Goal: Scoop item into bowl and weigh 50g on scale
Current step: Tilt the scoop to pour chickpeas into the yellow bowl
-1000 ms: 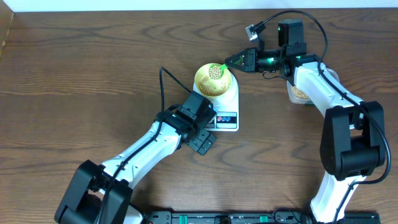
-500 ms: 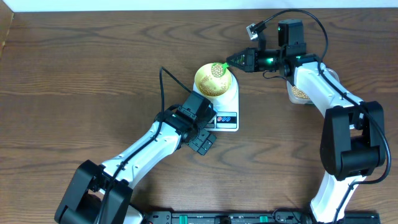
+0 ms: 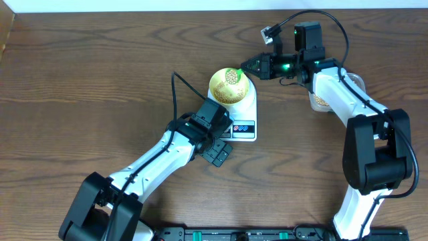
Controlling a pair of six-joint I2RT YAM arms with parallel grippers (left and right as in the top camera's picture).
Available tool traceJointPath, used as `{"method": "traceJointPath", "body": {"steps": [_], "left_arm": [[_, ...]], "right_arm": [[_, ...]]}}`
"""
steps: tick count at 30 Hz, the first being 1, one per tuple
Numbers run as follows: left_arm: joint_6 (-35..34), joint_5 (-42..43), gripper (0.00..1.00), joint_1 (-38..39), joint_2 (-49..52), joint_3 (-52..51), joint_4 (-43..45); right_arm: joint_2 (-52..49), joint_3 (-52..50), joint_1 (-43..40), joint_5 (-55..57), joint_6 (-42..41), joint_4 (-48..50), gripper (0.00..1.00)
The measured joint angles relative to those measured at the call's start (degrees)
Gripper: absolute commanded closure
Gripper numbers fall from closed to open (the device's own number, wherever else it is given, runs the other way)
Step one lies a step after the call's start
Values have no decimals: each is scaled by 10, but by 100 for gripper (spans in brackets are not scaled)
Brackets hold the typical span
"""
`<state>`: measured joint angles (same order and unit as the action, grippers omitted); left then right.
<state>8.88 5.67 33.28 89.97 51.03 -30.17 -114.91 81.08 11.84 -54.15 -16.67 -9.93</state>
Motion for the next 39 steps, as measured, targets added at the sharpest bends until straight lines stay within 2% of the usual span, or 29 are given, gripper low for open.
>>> {"method": "traceJointPath", "body": {"steps": [13, 24, 39], "left_arm": [[0, 0, 2, 0, 0, 0, 0], [0, 0, 2, 0, 0, 0, 0], [0, 0, 2, 0, 0, 0, 0]], "right_arm": [[59, 0, 18, 83, 59, -51, 99], [91, 0, 70, 186, 160, -60, 99], [97, 0, 97, 212, 336, -71, 99]]}}
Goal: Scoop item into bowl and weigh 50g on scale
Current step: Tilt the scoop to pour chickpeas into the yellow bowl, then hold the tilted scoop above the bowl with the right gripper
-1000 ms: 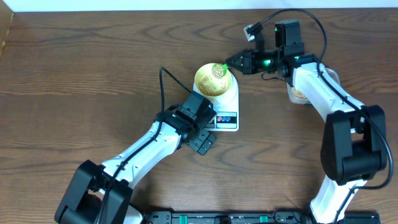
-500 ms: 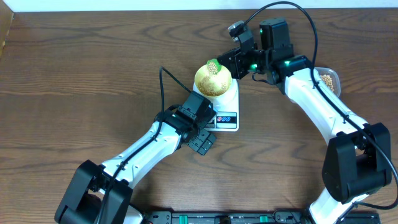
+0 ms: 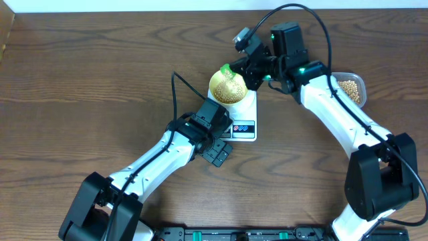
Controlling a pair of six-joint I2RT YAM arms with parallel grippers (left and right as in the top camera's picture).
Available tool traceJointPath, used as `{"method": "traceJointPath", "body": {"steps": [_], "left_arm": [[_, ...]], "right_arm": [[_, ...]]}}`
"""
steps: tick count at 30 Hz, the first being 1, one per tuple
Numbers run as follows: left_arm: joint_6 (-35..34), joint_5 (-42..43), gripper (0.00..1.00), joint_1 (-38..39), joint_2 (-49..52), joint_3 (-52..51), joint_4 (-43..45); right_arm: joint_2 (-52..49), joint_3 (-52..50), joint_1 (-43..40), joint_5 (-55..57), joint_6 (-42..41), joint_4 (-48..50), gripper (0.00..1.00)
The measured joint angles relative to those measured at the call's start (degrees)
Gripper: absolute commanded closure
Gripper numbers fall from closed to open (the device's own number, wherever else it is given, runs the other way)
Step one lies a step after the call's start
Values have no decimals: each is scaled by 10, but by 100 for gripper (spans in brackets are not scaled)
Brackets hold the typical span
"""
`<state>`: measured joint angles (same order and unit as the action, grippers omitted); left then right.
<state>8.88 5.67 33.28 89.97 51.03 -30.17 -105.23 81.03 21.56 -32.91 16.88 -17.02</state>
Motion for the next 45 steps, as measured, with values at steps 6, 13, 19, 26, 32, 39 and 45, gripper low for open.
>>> {"method": "traceJointPath", "body": {"steps": [6, 13, 19, 26, 32, 39, 45], "left_arm": [[0, 0, 2, 0, 0, 0, 0], [0, 0, 2, 0, 0, 0, 0], [0, 0, 2, 0, 0, 0, 0], [0, 0, 2, 0, 0, 0, 0], [0, 0, 2, 0, 0, 0, 0], [0, 0, 2, 0, 0, 0, 0], [0, 0, 2, 0, 0, 0, 0]], "right_arm": [[30, 0, 5, 18, 52, -7, 99], [47, 0, 5, 27, 84, -17, 99], [47, 0, 10, 30, 107, -24, 99], [47, 0, 12, 33, 122, -24, 99], [47, 0, 12, 40, 127, -24, 99], [47, 0, 12, 42, 129, -24, 99], [47, 0, 12, 42, 129, -24, 99]]}}
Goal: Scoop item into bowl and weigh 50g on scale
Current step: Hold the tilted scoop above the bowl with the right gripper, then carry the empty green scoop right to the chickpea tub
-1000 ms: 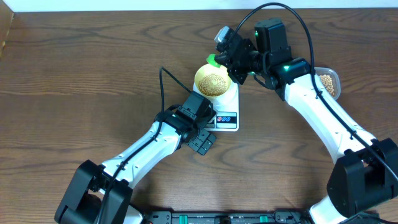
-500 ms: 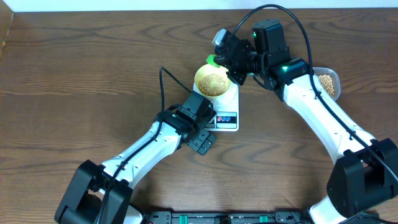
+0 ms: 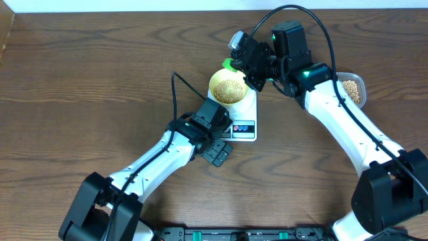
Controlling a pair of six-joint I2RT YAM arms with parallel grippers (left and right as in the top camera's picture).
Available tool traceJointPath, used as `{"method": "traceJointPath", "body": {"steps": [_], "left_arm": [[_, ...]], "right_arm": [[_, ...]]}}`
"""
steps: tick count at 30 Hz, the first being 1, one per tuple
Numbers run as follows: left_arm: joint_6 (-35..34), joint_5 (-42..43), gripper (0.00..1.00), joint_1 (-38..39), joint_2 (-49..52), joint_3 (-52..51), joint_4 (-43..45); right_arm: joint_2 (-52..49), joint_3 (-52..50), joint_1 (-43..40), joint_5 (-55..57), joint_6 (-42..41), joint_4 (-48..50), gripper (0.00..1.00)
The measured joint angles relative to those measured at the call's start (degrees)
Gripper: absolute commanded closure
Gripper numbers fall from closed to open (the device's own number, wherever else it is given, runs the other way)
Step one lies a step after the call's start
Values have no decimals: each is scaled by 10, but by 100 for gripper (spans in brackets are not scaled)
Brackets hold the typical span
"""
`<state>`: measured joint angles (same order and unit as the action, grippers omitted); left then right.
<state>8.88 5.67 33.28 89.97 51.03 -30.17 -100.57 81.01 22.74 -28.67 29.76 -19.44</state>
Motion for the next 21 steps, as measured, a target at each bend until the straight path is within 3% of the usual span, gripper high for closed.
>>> {"method": "traceJointPath", "body": {"steps": [21], "left_arm": [[0, 0, 2, 0, 0, 0, 0]], "right_arm": [[0, 0, 0, 15, 0, 2, 99]]}}
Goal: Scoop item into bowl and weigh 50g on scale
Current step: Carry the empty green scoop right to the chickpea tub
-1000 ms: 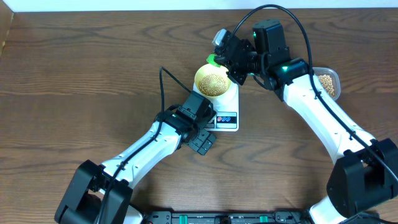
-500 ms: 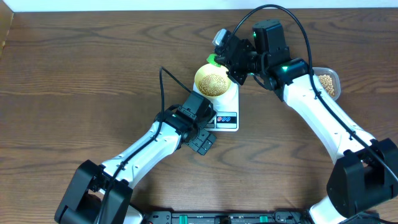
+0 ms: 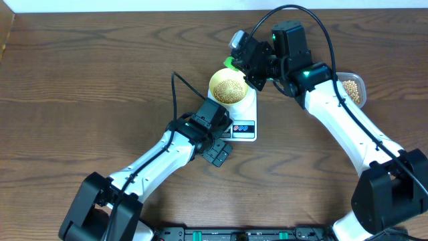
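Note:
A yellow bowl (image 3: 229, 88) holding tan beans stands on the white scale (image 3: 245, 115) in the middle of the table. My right gripper (image 3: 242, 65) is at the bowl's far rim, shut on a green scoop (image 3: 231, 63) whose tip shows just beyond the rim. A clear container (image 3: 352, 90) with more beans sits at the right behind the right arm. My left gripper (image 3: 217, 154) rests low on the table at the scale's near left corner. Its dark fingers are too indistinct to tell open from shut.
The scale's display and buttons (image 3: 242, 126) face the near side, next to the left wrist. A black cable (image 3: 175, 90) runs up from the left arm. The table's far edge (image 3: 134, 13) lies behind the bowl.
First my right gripper held the scoop over the bowl from the right, the arm covering the bean container. Then the scoop was at the bowl's far left rim. After that it stood just beyond the far rim, where it remains. The left arm stayed put.

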Controlling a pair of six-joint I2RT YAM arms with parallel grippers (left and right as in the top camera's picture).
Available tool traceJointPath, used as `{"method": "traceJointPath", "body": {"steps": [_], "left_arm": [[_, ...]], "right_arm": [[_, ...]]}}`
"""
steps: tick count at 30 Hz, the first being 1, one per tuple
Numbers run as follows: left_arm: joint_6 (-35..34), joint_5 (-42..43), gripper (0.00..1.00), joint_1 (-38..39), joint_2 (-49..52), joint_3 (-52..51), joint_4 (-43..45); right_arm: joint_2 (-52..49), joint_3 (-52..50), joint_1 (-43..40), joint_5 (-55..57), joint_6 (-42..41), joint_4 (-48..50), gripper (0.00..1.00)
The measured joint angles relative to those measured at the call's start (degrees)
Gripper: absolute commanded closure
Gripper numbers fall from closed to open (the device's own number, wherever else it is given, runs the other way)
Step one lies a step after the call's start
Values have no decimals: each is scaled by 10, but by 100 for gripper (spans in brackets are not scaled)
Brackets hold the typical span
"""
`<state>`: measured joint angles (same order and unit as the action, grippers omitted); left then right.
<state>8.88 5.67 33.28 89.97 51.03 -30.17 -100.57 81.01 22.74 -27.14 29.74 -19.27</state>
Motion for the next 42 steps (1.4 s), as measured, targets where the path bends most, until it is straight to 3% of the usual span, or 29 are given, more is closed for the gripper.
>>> {"method": "traceJointPath", "body": {"steps": [42], "left_arm": [[0, 0, 2, 0, 0, 0, 0]], "right_arm": [[0, 0, 2, -12, 5, -7, 99]]}}
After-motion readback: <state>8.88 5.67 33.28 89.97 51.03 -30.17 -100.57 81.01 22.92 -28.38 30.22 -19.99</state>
